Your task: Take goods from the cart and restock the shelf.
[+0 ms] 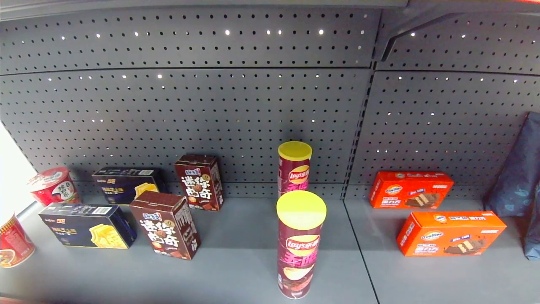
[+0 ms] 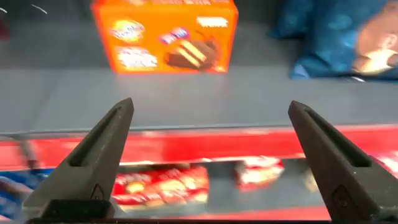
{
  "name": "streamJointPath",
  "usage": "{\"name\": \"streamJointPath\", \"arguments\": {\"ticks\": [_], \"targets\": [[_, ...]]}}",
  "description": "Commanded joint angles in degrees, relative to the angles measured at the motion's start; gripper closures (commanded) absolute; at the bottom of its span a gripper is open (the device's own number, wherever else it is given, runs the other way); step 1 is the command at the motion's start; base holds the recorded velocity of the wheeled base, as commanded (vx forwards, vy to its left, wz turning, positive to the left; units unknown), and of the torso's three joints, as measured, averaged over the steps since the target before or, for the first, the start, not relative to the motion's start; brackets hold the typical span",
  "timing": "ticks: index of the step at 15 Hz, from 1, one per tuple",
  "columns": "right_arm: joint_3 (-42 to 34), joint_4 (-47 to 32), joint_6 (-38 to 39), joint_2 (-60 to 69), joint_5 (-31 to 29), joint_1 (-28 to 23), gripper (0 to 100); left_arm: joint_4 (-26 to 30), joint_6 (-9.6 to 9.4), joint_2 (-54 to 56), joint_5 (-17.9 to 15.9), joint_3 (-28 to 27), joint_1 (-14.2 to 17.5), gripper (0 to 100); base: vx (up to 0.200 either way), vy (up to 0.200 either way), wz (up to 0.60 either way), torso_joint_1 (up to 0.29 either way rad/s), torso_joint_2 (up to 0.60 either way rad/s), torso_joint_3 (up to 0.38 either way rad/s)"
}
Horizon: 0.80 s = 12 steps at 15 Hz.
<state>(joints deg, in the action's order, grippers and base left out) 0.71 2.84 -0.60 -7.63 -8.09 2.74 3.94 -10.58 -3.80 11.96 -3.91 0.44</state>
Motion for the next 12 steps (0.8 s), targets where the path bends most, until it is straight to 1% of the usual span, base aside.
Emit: {"name": "streamJointPath", "arguments": {"ticks": [1, 2, 3, 4, 5, 7, 8, 9, 10, 11, 12], "targets": [[-0.09, -0.03, 1.21, 2.97, 0.01, -0.02, 0, 0.02, 6.71, 3.10, -0.36, 1.01, -0.44, 0, 0.000, 0.000, 0.00, 0.000, 0.00, 0.000], [-0.09, -0.12, 1.39, 3.50, 0.36, -1.16, 0, -0.16, 11.64, 3.10, -2.03, 1.01, -0.53, 0, 0.000, 0.000, 0.00, 0.000, 0.00, 0.000], [0.00, -0.29, 1.39, 4.91, 2.29, -1.95, 0, -0.25, 15.77, 3.10, -3.70, 1.19, -0.53, 0, 0.000, 0.000, 0.00, 0.000, 0.00, 0.000], [0.17, -0.99, 1.39, 6.75, 5.46, -2.39, 0, -0.69, 16.65, 3.10, -4.58, 1.45, -0.61, 0, 0.000, 0.000, 0.00, 0.000, 0.00, 0.000], [0.26, -1.35, 1.30, 7.46, 6.69, -2.74, 0, -1.39, 16.56, 3.10, -4.93, 1.72, -0.61, 0, 0.000, 0.000, 0.00, 0.000, 0.00, 0.000], [0.17, -1.17, 1.39, 7.37, 1.85, -2.83, 0, -2.62, 16.56, 3.10, -5.28, 2.16, -0.61, 0, 0.000, 0.000, 0.00, 0.000, 0.00, 0.000], [0.17, -1.17, 1.48, 7.37, 0.36, -2.74, 0, -4.82, 16.12, 3.19, -6.60, 3.03, -0.61, 0, 0.000, 0.000, 0.00, 0.000, 0.00, 0.000], [0.17, -1.08, 1.48, 7.37, 0.27, -2.83, 0, -5.78, 15.33, 3.19, -7.04, 3.39, -0.61, 0, 0.000, 0.000, 0.00, 0.000, 0.00, 0.000], [0.17, -1.17, 1.30, 7.37, 0.36, -2.74, 0, -5.87, 11.64, 3.19, -9.67, 3.74, -0.61, 0, 0.000, 0.000, 0.00, 0.000, 0.00, 0.000], [0.17, -1.17, 1.04, 7.37, 0.54, -2.83, 0, -4.55, 9.97, 3.19, -12.40, 3.74, -0.61, 0, 0.000, 0.000, 0.00, 0.000, 0.00, 0.000], [0.17, -1.17, 1.30, 7.37, 1.15, -2.74, 0, -3.76, 8.21, 3.19, -13.28, 3.74, -0.53, 0, 0.000, 0.000, 0.00, 0.000, 0.00, 0.000]]}}
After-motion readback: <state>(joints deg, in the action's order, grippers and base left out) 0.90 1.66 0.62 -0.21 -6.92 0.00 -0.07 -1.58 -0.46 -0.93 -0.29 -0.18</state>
